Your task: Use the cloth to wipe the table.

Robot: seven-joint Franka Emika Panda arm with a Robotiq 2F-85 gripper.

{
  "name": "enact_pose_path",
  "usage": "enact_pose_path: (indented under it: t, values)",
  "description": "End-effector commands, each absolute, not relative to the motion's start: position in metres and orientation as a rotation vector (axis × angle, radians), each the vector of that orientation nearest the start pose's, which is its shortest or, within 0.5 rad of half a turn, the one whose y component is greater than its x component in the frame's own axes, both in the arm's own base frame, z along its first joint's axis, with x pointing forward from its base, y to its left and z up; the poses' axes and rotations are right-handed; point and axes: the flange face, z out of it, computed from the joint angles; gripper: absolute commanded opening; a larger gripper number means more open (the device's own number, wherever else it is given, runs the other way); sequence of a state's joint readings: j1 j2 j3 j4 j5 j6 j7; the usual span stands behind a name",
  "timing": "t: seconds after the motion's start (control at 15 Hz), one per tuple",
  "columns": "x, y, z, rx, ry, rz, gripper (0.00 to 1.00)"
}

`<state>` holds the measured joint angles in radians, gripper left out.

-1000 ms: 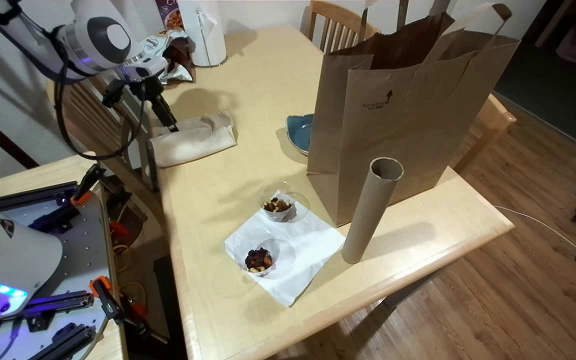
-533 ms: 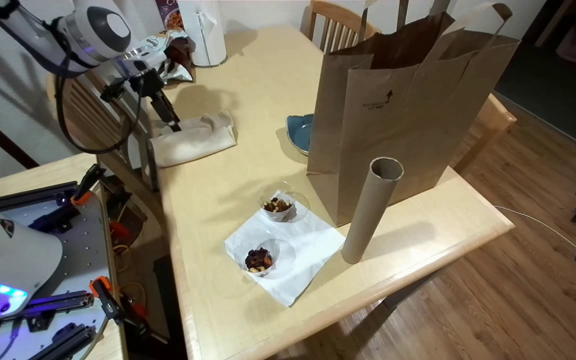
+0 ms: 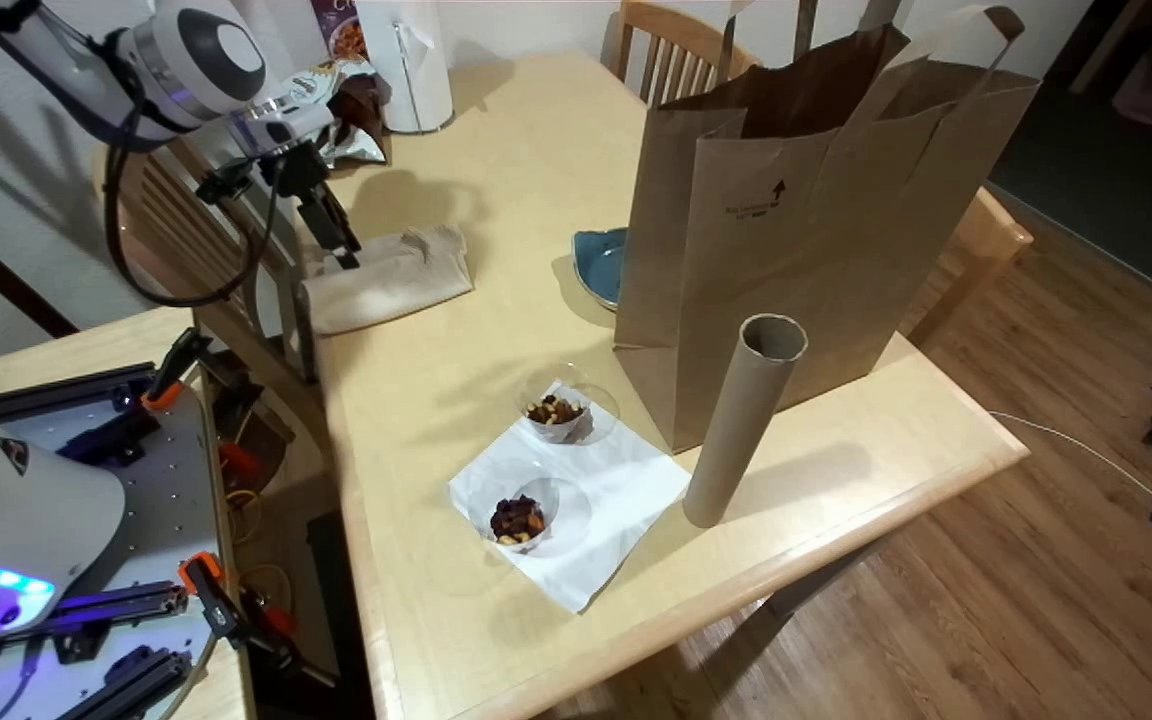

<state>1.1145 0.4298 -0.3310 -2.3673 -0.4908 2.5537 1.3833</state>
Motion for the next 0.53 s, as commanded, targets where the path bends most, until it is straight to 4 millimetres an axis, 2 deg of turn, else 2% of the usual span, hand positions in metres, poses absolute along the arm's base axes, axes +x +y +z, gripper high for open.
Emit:
enact_pose_path:
  t: [0.0, 0.4, 0.47]
  values:
    - [0.343, 0.319, 0.139, -3.497, 0.266, -0.346, 1.0]
    - [0.352, 0.311, 0.136, -3.488, 0.276, -0.318, 1.0]
    - [0.353, 0.311, 0.137, -3.487, 0.274, -0.315, 0.75]
